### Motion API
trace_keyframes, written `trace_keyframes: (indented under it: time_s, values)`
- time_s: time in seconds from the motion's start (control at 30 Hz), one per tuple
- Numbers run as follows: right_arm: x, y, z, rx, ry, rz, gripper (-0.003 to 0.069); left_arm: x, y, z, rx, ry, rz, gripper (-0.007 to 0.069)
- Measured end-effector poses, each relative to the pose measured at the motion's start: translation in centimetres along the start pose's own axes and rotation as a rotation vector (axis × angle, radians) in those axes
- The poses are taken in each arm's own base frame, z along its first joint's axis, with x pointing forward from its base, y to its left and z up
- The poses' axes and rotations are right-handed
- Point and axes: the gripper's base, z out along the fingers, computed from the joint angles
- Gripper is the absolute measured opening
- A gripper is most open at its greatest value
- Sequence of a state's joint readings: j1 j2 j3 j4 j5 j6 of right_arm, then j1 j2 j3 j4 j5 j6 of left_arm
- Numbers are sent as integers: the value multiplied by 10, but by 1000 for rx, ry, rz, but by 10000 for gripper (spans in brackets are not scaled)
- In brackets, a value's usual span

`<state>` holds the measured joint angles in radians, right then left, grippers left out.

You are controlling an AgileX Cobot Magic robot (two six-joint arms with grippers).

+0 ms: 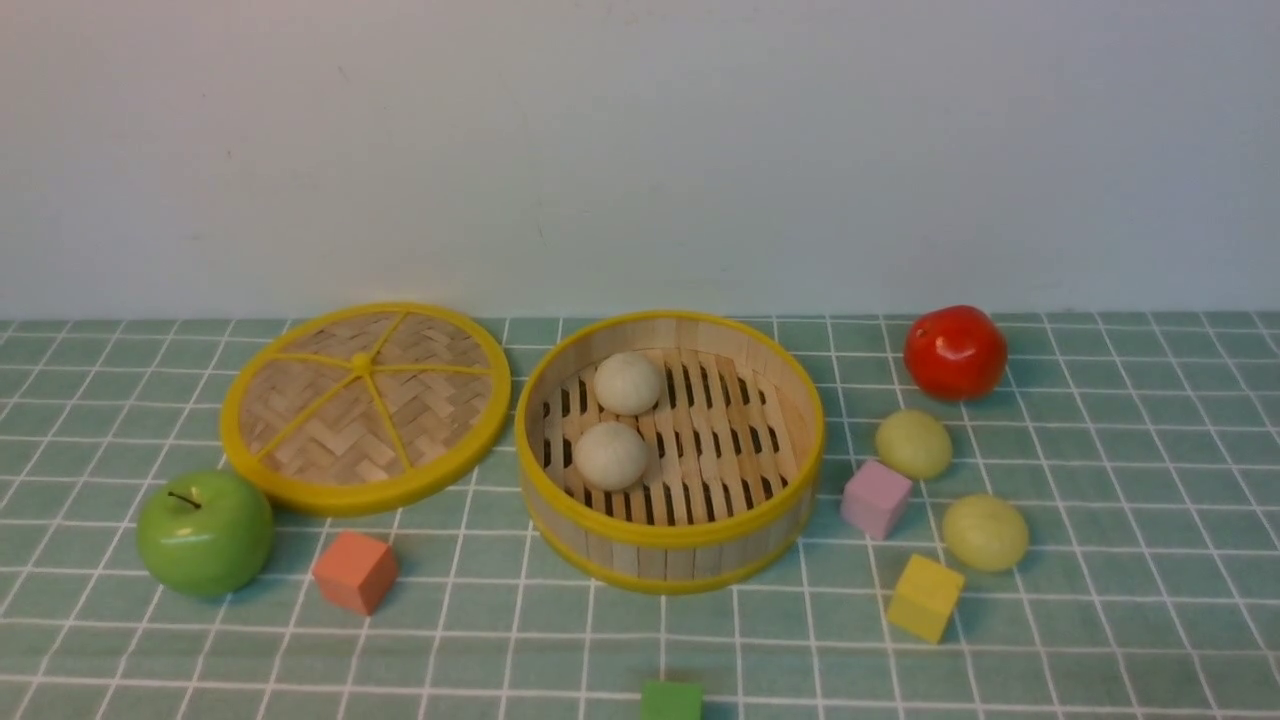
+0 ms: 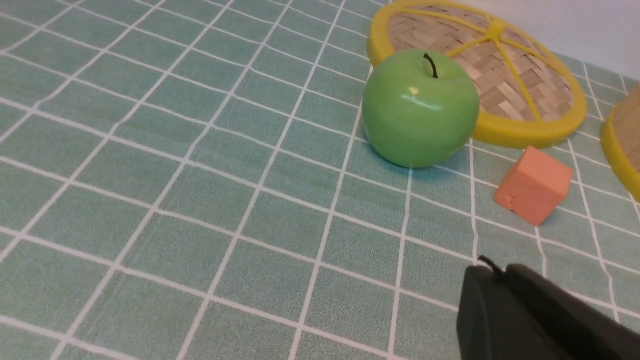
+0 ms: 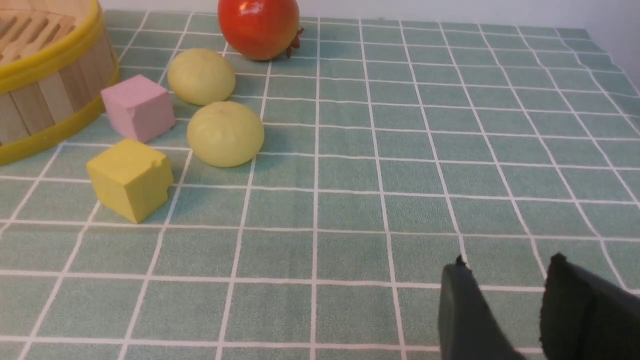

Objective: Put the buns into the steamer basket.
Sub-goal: Use the right arm to grab a steamed stuffed bun

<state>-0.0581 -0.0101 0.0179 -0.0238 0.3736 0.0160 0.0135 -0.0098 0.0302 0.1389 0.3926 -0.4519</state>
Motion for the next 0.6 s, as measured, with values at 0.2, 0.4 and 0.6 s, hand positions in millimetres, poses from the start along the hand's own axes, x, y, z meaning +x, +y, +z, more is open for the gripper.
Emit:
trace_keyframes:
  time_s: [0.2,0.4,0.6]
  values:
    - [0,0,0,0,0,0,240,0,0,0,0,0,0,35]
    - [0,0,0,0,0,0,240,0,0,0,0,0,0,39]
    - [0,0,0,0,0,0,240,0,0,0,0,0,0,41]
